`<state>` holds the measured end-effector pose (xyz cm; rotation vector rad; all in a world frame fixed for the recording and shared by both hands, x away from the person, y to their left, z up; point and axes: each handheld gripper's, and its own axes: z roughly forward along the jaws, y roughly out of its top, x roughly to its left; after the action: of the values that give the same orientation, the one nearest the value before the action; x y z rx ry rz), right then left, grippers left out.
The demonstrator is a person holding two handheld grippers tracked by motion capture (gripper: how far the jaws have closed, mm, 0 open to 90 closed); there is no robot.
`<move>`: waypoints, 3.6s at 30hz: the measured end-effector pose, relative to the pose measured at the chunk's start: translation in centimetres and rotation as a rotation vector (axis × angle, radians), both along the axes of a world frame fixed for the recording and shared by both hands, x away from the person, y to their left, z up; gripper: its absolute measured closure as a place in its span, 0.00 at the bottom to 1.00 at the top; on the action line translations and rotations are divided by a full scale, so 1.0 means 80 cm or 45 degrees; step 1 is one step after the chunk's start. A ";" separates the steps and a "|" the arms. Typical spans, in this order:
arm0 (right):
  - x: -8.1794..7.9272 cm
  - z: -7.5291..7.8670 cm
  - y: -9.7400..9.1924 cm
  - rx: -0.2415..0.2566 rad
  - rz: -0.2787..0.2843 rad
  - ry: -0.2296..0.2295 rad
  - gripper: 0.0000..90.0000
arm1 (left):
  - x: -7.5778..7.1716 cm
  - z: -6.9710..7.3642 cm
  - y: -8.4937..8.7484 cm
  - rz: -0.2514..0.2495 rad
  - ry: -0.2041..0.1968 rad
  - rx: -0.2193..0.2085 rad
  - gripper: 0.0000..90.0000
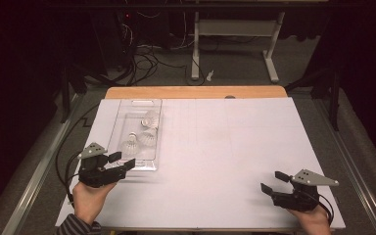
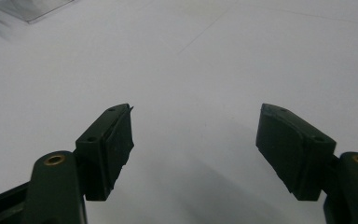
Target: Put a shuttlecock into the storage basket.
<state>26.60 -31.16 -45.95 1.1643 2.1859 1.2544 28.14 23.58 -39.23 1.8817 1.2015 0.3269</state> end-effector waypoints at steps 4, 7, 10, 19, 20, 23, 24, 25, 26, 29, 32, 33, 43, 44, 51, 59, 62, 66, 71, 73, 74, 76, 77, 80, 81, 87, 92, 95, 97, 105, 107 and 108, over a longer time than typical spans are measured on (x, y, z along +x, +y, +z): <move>0.000 0.000 0.000 -0.001 0.000 0.000 0.31 | -0.003 -0.003 -0.001 -0.005 -0.006 0.004 0.42; 0.000 0.000 0.000 -0.001 0.001 0.000 0.31 | -0.004 -0.006 -0.001 -0.003 -0.008 0.003 0.42; 0.000 0.000 0.000 -0.001 0.001 0.000 0.31 | -0.006 -0.008 -0.001 -0.002 -0.009 -0.002 0.42; 0.000 0.000 0.000 -0.001 0.000 0.000 0.31 | -0.011 -0.012 -0.002 -0.006 -0.019 -0.011 0.41; 0.000 0.000 0.000 -0.001 0.000 0.000 0.31 | -0.011 -0.013 -0.002 -0.007 -0.020 -0.010 0.41; 0.000 0.000 0.000 -0.001 0.001 -0.001 0.31 | -0.012 -0.014 -0.003 -0.008 -0.022 -0.012 0.41; 0.000 0.000 0.000 0.000 0.000 -0.001 0.31 | -0.012 -0.015 -0.003 -0.008 -0.022 -0.014 0.41; 0.000 0.000 0.000 0.000 0.000 0.000 0.31 | -0.013 -0.016 -0.003 -0.009 -0.022 -0.015 0.41; 0.000 0.000 0.000 0.000 0.000 -0.001 0.31 | -0.013 -0.016 -0.003 -0.009 -0.022 -0.016 0.41; 0.000 0.000 0.000 0.000 0.000 0.000 0.31 | -0.015 -0.019 -0.003 -0.004 -0.024 -0.022 0.41; 0.000 0.000 0.000 0.000 0.001 0.000 0.31 | -0.016 -0.021 -0.002 -0.002 -0.026 -0.031 0.41; 0.000 0.000 0.000 0.000 0.001 0.000 0.31 | -0.016 -0.021 -0.002 -0.003 -0.027 -0.030 0.41; 0.000 0.000 0.000 0.001 0.001 0.002 0.31 | -0.019 -0.028 -0.003 -0.003 -0.040 -0.037 0.40; 0.000 0.000 0.000 0.001 0.002 0.003 0.31 | -0.019 -0.029 -0.004 -0.003 -0.040 -0.037 0.40; 0.000 0.000 0.001 0.001 0.002 0.003 0.31 | -0.019 -0.033 -0.005 -0.007 -0.039 -0.039 0.40; 0.000 0.000 0.001 0.000 0.002 0.002 0.31 | -0.021 -0.038 -0.004 -0.002 -0.047 -0.072 0.39; 0.000 0.000 0.000 0.000 0.002 0.001 0.31 | -0.022 -0.040 -0.004 0.000 -0.048 -0.073 0.39; 0.000 0.000 0.000 0.001 0.001 0.002 0.31 | -0.022 -0.042 -0.004 0.002 -0.050 -0.073 0.39; 0.000 0.000 0.000 0.000 0.002 0.001 0.31 | -0.022 -0.045 -0.003 0.008 -0.054 -0.075 0.39; 0.000 0.000 0.000 -0.001 0.002 0.000 0.31 | -0.022 -0.046 -0.003 0.009 -0.055 -0.076 0.39; 0.000 0.000 0.000 0.001 0.001 -0.001 0.31 | -0.022 -0.047 -0.003 0.009 -0.056 -0.073 0.39; 0.000 0.000 0.000 0.001 0.001 0.000 0.31 | -0.022 -0.048 -0.003 0.007 -0.056 -0.073 0.39; 0.000 0.000 0.000 0.001 0.000 0.001 0.31 | -0.022 -0.048 -0.004 0.006 -0.058 -0.072 0.38; 0.000 0.000 0.000 0.000 0.002 0.000 0.31 | -0.022 -0.050 -0.004 0.003 -0.057 -0.074 0.38; 0.000 0.000 0.000 0.000 0.002 0.000 0.31 | -0.022 -0.050 -0.005 0.001 -0.056 -0.071 0.38; 0.000 0.000 0.000 0.000 0.002 -0.001 0.31 | -0.021 -0.053 -0.005 -0.005 -0.058 -0.077 0.38; 0.000 0.000 0.000 -0.001 0.003 0.000 0.31 | -0.021 -0.055 -0.005 -0.008 -0.053 -0.089 0.38; 0.000 0.000 0.000 -0.001 0.002 -0.001 0.31 | -0.020 -0.057 -0.003 -0.003 -0.043 -0.101 0.38; 0.000 0.000 0.000 0.000 0.001 -0.002 0.31 | -0.020 -0.058 -0.003 -0.001 -0.044 -0.101 0.38; -0.001 0.000 0.000 0.000 0.002 -0.003 0.31 | -0.020 -0.061 -0.003 -0.001 -0.040 -0.098 0.38; -0.001 0.000 0.000 0.000 0.001 -0.004 0.31 | -0.020 -0.061 -0.003 0.001 -0.041 -0.097 0.38; -0.001 0.000 0.000 0.000 0.001 -0.004 0.31 | -0.020 -0.061 -0.003 0.002 -0.042 -0.100 0.38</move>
<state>26.56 -31.16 -45.93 1.1610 2.1847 1.2561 26.57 23.35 -44.14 1.8012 1.1775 0.3062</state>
